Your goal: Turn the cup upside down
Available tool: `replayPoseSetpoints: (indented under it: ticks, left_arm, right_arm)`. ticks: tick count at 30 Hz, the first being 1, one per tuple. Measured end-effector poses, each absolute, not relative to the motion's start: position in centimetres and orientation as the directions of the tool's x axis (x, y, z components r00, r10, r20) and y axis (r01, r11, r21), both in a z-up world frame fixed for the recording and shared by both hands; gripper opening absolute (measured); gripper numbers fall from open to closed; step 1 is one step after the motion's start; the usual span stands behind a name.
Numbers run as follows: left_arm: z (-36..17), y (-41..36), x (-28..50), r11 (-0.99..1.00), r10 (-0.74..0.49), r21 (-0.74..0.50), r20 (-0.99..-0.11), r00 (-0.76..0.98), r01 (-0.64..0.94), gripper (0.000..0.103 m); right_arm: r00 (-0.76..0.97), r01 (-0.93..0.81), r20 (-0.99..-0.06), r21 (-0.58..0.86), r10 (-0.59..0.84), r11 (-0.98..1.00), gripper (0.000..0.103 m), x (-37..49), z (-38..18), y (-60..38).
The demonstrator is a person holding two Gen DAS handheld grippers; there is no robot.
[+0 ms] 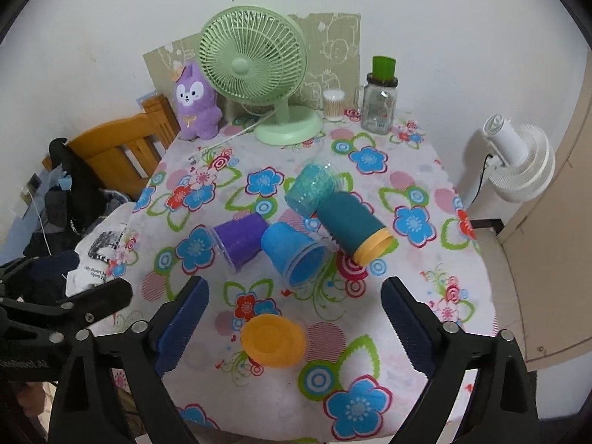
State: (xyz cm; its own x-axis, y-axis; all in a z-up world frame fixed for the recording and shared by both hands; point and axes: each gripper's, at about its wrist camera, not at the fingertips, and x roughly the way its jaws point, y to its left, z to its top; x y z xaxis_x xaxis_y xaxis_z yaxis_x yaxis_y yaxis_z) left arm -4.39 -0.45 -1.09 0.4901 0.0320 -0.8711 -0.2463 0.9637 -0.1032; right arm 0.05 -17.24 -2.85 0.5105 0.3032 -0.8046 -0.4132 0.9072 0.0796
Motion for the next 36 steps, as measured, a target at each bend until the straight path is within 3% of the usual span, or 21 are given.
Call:
replayPoseSetpoints:
  ticks: [10, 20, 36]
  left_arm:
    - [2.3, -2.4, -5.3, 0.970, 0.090, -0.049, -0.835, 0.543, -0.237, 0.103]
    - [4.8, -2.8, -6.5, 0.972, 0.064, -0.088, -0.796, 0.602, -0.219, 0.103]
    - [5.5, -2.8, -6.9, 0.971, 0.101, -0.061, -0.772, 0.628, -0.231, 0.103]
  right_arm:
    - [0.552, -0.419, -0.789, 0.020, 0.272, 0.908, 0.099, -1.1, 0.2, -18.5]
    - [0.595, -0.389, -0.757, 0.024, 0.270, 0.921, 0.099, -2.1, 3.2, -19.5]
    - [0.609, -0.385, -0.746, 0.019, 0.270, 0.923, 0.099, -2.2, 3.5, -19.0]
